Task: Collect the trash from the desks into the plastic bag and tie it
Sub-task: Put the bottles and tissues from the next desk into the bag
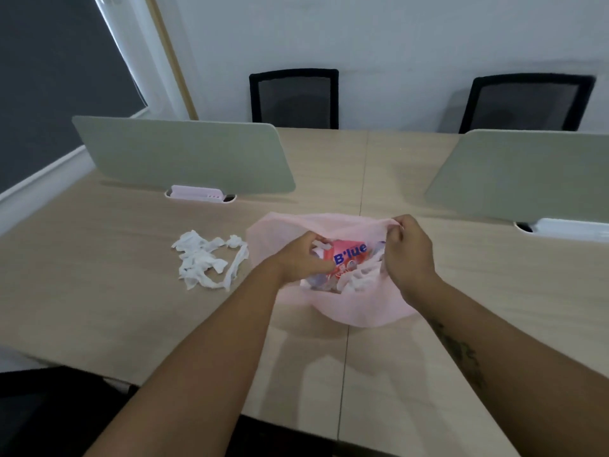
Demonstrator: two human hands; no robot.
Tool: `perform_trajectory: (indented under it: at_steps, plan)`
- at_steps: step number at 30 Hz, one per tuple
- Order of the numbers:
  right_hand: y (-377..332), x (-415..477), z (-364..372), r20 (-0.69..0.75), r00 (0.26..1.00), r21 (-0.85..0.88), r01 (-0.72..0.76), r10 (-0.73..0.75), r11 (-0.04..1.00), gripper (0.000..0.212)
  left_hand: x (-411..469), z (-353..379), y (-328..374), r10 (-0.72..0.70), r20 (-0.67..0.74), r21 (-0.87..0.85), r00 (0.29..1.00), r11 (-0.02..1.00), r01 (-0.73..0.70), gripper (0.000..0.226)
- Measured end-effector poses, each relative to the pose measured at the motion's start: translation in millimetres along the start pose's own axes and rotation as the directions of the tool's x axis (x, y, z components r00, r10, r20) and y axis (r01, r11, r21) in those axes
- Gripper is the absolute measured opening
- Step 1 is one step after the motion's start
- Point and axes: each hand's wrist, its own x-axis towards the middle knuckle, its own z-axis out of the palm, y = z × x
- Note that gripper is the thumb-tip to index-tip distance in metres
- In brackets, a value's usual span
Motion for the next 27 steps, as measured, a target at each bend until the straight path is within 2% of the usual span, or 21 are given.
perform_trajectory:
  at_steps: [3, 5, 9, 12, 14, 16, 17, 18, 19, 20, 22, 24, 27]
  plan:
    - [2, 5, 0, 0.017, 0.999, -0.003, -0.031, 0.031, 1.000, 0.024, 25, 20, 7, 0.018, 0.052, 0.125, 0.998, 0.992, -0.025, 0.075]
    - [2, 10, 4, 0.028, 0.999, -0.007, -0.037, 0.037, 0.999, 0.024, 34, 25, 2, 0.017, 0.048, 0.176, 0.999, 0.984, -0.026, 0.079]
    - [0, 21, 28, 0.015, 0.999, -0.003, -0.044, 0.044, 0.999, 0.024, 34, -1, -30, 0.116, -0.025, 0.168, 0.993, 0.980, -0.111, 0.039]
    - [-2, 28, 63, 0.024, 0.996, -0.001, -0.081, 0.081, 0.997, 0.024, 29, -36, -71, 0.152, -0.189, 0.318, 0.970, 0.944, -0.086, 0.023]
    - [-5, 30, 91, 0.025, 0.995, -0.016, -0.099, 0.100, 0.995, 0.023, 22, -57, -99, 0.298, -0.301, 0.534, 0.906, 0.839, -0.099, 0.010]
    - [-9, 31, 119, 0.021, 0.994, -0.027, -0.107, 0.108, 0.994, 0.023, 16, -78, -129, 0.479, -0.393, 0.699, 0.785, 0.710, -0.083, 0.015]
    - [-10, 31, 131, 0.016, 0.994, -0.036, -0.105, 0.106, 0.994, 0.023, 12, -91, -143, 0.517, -0.454, 0.724, 0.725, 0.689, -0.038, 0.019]
    - [-10, 32, 141, 0.010, 0.995, -0.052, -0.099, 0.100, 0.994, 0.023, 10, -104, -159, 0.499, -0.518, 0.715, 0.695, 0.698, 0.032, 0.027]
    - [-10, 32, 150, 0.005, 0.996, -0.073, -0.092, 0.093, 0.993, 0.023, 10, -116, -174, 0.423, -0.571, 0.686, 0.703, 0.717, 0.126, 0.042]
    - [-8, 34, 158, 0.002, 0.996, -0.096, -0.086, 0.086, 0.992, 0.024, 11, -126, -189, 0.292, -0.602, 0.647, 0.743, 0.725, 0.239, 0.063]
    - [-3, 38, 169, -0.005, 0.997, -0.138, -0.078, 0.078, 0.987, 0.025, 19, -143, -220, -0.034, -0.573, 0.578, 0.819, 0.692, 0.433, 0.104]
    - [1, 42, 177, -0.003, 0.998, -0.180, -0.068, 0.069, 0.981, 0.024, 33, -148, -247, -0.241, -0.494, 0.520, 0.835, 0.688, 0.506, 0.128]
    - [9, 45, 187, 0.006, 1.000, -0.224, -0.025, 0.027, 0.974, 0.021, 56, -144, -269, -0.308, -0.425, 0.525, 0.851, 0.682, 0.509, 0.139]
